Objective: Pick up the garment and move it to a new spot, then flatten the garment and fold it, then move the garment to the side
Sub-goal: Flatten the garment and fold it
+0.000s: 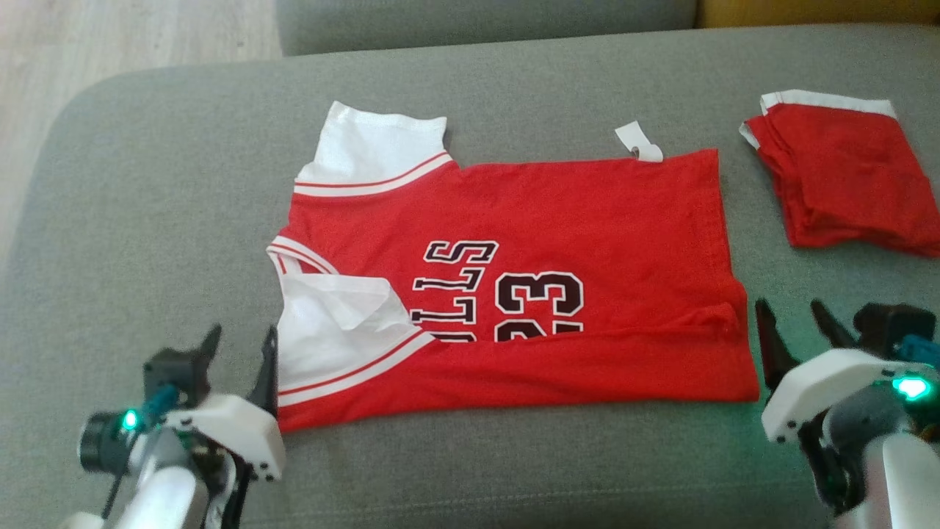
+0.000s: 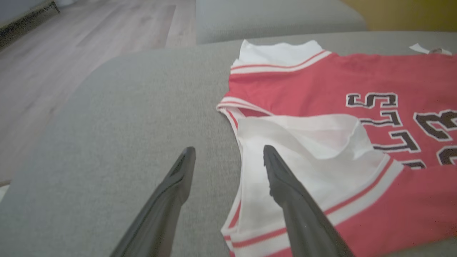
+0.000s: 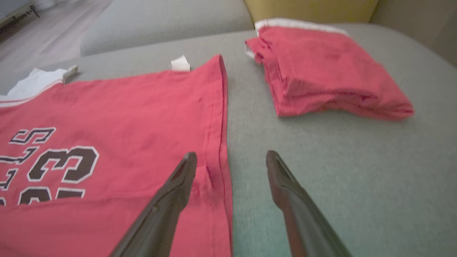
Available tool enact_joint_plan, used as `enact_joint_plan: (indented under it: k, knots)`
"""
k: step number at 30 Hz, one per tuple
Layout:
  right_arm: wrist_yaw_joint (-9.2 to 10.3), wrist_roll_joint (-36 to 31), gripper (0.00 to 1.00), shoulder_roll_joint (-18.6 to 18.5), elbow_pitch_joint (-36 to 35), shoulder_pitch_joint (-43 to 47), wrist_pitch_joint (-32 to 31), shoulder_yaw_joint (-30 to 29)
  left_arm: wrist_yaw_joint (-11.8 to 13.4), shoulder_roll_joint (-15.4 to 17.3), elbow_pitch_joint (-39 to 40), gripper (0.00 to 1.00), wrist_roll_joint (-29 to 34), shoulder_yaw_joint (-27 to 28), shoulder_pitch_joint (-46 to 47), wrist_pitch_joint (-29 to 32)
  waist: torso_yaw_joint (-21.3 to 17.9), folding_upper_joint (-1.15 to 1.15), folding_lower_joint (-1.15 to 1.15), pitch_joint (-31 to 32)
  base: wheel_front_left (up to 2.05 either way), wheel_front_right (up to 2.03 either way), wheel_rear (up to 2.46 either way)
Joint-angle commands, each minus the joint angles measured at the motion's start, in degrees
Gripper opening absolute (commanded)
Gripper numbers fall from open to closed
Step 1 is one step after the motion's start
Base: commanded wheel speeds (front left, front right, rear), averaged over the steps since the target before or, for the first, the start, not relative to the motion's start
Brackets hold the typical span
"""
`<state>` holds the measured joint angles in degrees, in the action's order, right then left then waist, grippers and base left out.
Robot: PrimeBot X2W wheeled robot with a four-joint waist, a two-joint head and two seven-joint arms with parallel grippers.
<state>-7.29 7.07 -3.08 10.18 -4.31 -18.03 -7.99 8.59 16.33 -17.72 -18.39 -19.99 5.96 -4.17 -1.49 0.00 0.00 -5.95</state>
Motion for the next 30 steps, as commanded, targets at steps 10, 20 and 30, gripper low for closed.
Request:
enact_joint_plan:
  k: [10, 20, 30]
  knots:
    - [-0.20, -4.0, 1.00, -0.4, -2.1, -15.0, 10.9, 3.8, -6.0, 5.3, 1.1, 1.00, 3.4, 0.0, 20.7, 0.1, -3.8, 0.00, 0.00, -8.4, 0.00, 0.00, 0.00]
    - [-0.20, -5.1, 1.00, -0.8, 2.1, -30.2, 13.9, 9.9, -15.8, 11.1, -17.4, 1.00, 2.1, -5.8, 49.1, 15.9, -9.6, 0.00, 0.00, -18.2, 0.00, 0.00, 0.00]
    - [-0.20, -3.8, 1.00, -0.8, 5.2, -39.0, 16.1, 12.6, -16.1, 17.2, -28.0, 1.00, -4.0, -17.2, 63.5, 20.6, -13.7, 0.00, 0.00, -24.4, 0.00, 0.00, 0.00]
